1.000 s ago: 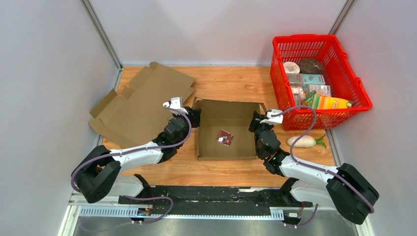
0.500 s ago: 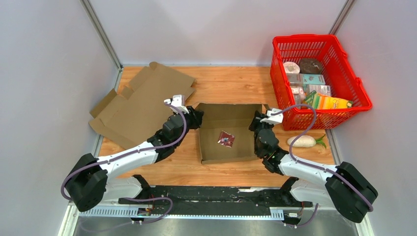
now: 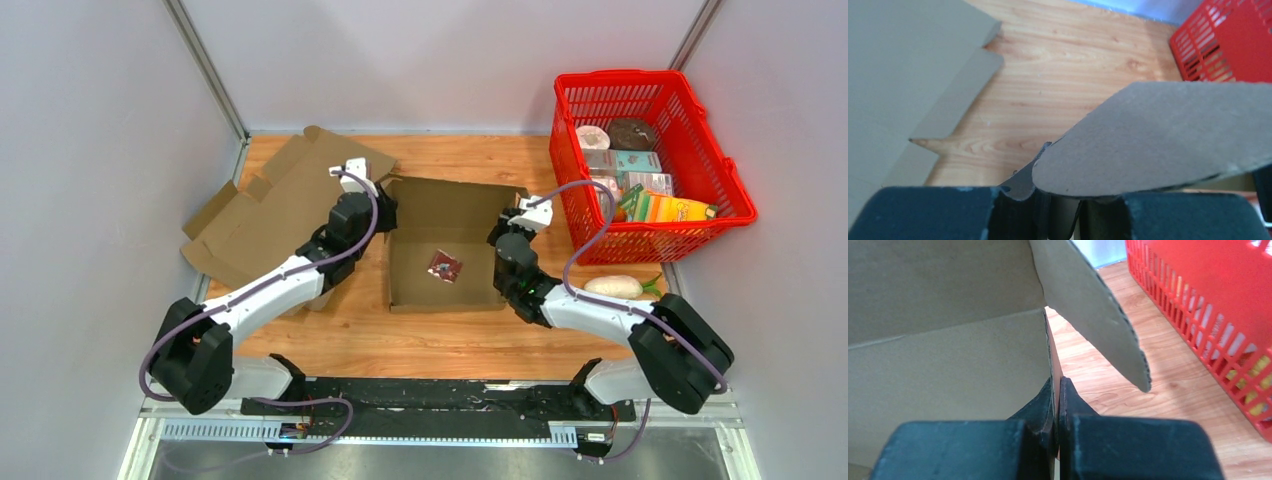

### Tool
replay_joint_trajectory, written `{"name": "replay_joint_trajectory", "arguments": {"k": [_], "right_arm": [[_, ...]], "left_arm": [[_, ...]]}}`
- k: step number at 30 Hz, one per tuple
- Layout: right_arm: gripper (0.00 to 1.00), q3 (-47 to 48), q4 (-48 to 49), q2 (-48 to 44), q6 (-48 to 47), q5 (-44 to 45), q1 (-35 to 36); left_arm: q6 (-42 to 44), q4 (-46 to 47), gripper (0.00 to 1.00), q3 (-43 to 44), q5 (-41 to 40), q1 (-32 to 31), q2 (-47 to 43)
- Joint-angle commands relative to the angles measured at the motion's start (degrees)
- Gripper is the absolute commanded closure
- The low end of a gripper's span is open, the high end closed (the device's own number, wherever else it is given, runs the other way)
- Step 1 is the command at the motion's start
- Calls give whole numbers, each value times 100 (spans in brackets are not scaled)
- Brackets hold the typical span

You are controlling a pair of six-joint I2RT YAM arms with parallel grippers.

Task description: Fold the paper box

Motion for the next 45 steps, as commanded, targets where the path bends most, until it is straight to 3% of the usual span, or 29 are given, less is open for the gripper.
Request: {"name": "replay_joint_trajectory", "arguments": {"k": [1, 5, 10, 14, 16, 20, 25, 29, 33, 40, 44, 45], "right_arm": [[100, 573, 400, 344, 439, -39, 110], [100, 776, 542, 677, 412, -4, 119], [100, 802, 559, 845, 465, 321, 189], [98, 688, 647, 915, 474, 515, 286], [96, 627, 656, 916, 465, 637, 347], [91, 574, 569, 793, 386, 603, 365], [86, 460, -20, 127, -114, 182, 304], [86, 486, -495, -218, -396, -179, 207], [79, 424, -644, -437, -625, -477, 76], [74, 424, -926, -701, -678, -927, -144], [56, 468, -1269, -903, -634, -1418, -338], [56, 451, -1304, -947, -625, -1541, -408]], "left_arm": [[-255, 80, 75, 617, 858, 372, 189], [-193, 19, 72, 855, 1166, 451, 427], [-781, -8, 70, 847, 1543, 451, 672], [-1484, 370, 82, 671, 2096, 451, 831], [-1660, 606, 82, 531, 2194, 434, 893], [-1214, 775, 54, 364, 2142, 399, 788], [-117, 12, 52, 223, 2010, 381, 77], [202, 71, 50, -155, 1703, 407, -504], [351, -121, 52, -147, 1834, 407, -707], [430, -507, 30, -24, 1957, 407, -847], [404, -1167, 29, 126, 1843, 407, -1084], [352, -1263, 29, 161, 1817, 407, -1180]]}}
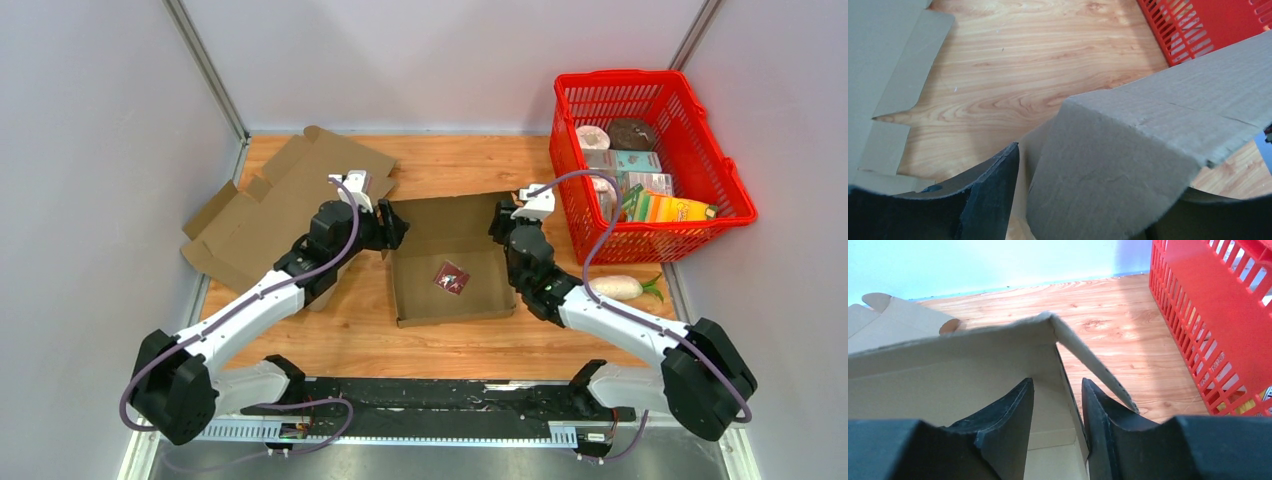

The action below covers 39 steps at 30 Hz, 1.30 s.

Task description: Fold the paper box

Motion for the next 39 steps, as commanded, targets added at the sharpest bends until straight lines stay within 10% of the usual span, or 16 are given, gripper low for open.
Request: {"name": "replay_joint_trajectory", "arguments": {"k": [1, 12, 20, 39], "right_arm": [[57, 27, -176, -322, -9, -619, -231], [69, -9, -457, -472, -131, -1006, -328], [100, 9, -238, -332, 167, -989, -276], [96, 37, 464, 83, 555, -391, -29]], "left_arm": [[39, -628, 33, 325, -26, -34, -436], [57, -1481, 53, 501, 0, -43, -709], [-426, -886, 82, 773, 589, -78, -173], [-199, 1066, 100, -113, -756, -271, 66]]}}
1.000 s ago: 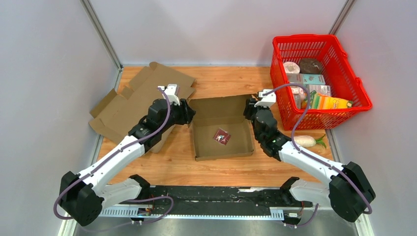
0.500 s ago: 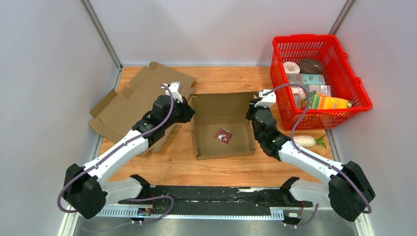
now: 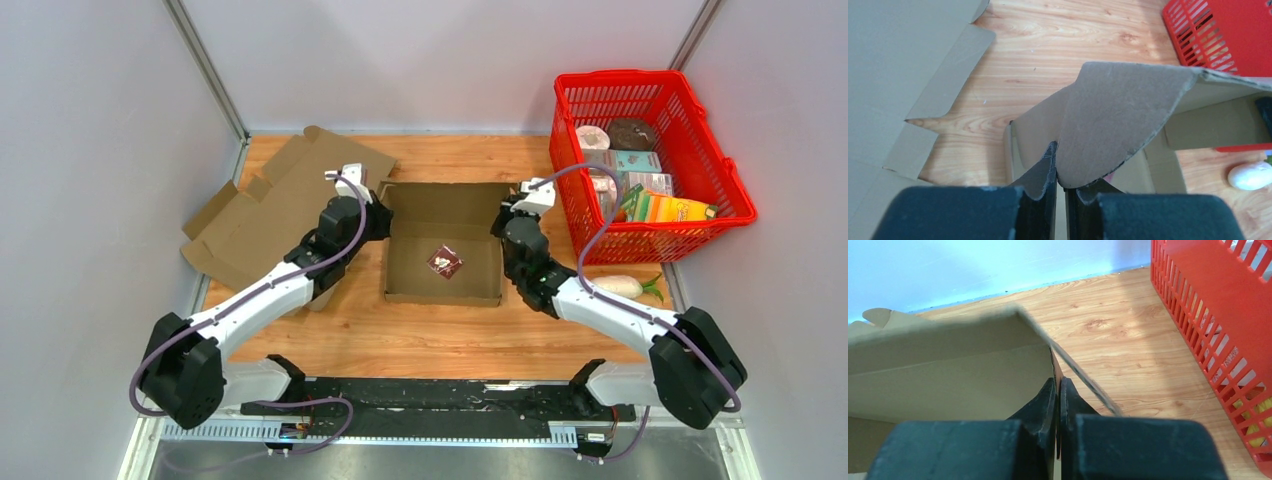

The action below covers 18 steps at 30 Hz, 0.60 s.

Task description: Fold the paper box

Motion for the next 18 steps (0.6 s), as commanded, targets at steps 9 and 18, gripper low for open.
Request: {"name": "replay_joint_trajectory", "arguments": {"k": [9, 18], "right_arm": [[84, -1457, 771, -988, 196, -469, 248], [25, -808, -3918, -2692, 1900, -704, 468]], "left_arm": [[344, 1404, 100, -1336, 156, -555, -843], [441, 1509, 100, -1591, -222, -819, -720]]}}
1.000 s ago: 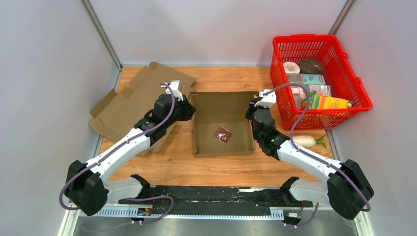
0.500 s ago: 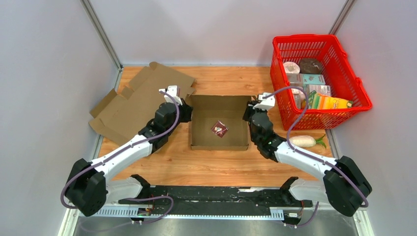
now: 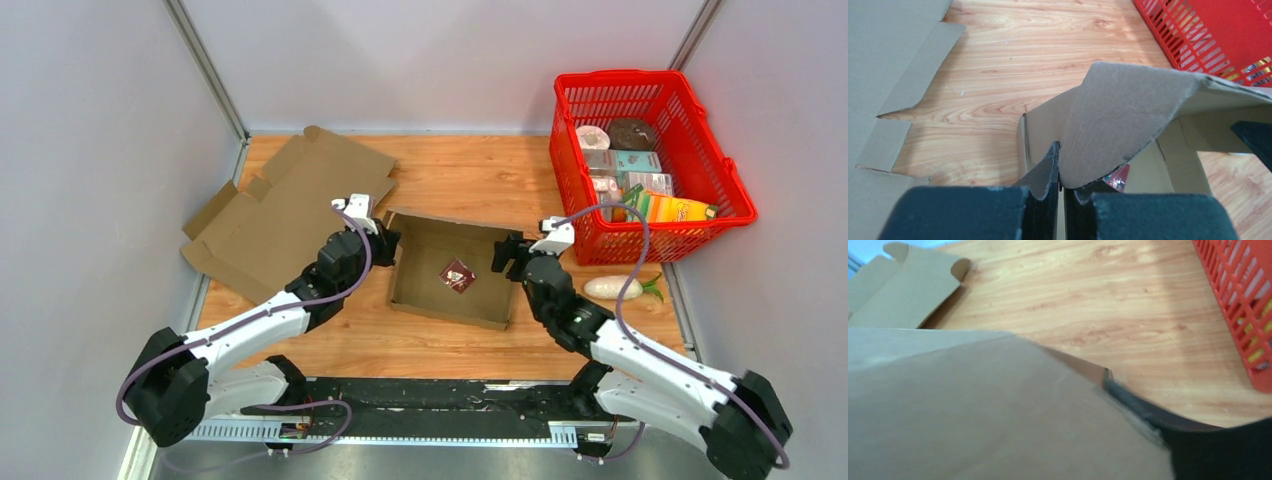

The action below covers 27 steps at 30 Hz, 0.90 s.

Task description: Fold the paper box

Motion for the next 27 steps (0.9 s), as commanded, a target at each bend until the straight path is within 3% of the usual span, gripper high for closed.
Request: {"name": "replay_joint_trajectory", "arguments": {"k": [1, 4, 5, 9, 12, 15, 16, 20, 23, 27], "right_arm": [[23, 734, -3715, -1121, 1175, -663, 33], [15, 1445, -5041, -1701, 1308, -1105, 33], [15, 1734, -5992, -1808, 1334, -1376, 33], [10, 2868, -6941, -2187, 1087, -1652, 33], [5, 3651, -6767, -1943, 746, -2054, 33], [0, 4617, -6547, -838, 333, -2573, 7], [0, 4985, -6582, -94, 367, -2731, -28], [2, 6234, -6065, 1361, 665, -3337, -142], [15, 6272, -5222, 2144, 362, -4373, -38], [8, 5537, -4316, 2304, -1411, -3358, 692]], "left_arm": [[8, 147, 100, -87, 16, -163, 80], [87, 95, 100, -53, -10, -189, 81], [122, 60, 100, -35, -37, -190, 72], [167, -2, 100, -61, -107, -216, -7], [202, -11, 100, -61, -142, -233, 10], [211, -90, 100, -61, -142, -234, 2], [185, -72, 100, -87, -142, -234, -24], [88, -72, 100, -96, -134, -234, 10], [-70, -28, 100, -123, -134, -234, 37], [-106, -81, 99, -158, -107, -234, -42]]}}
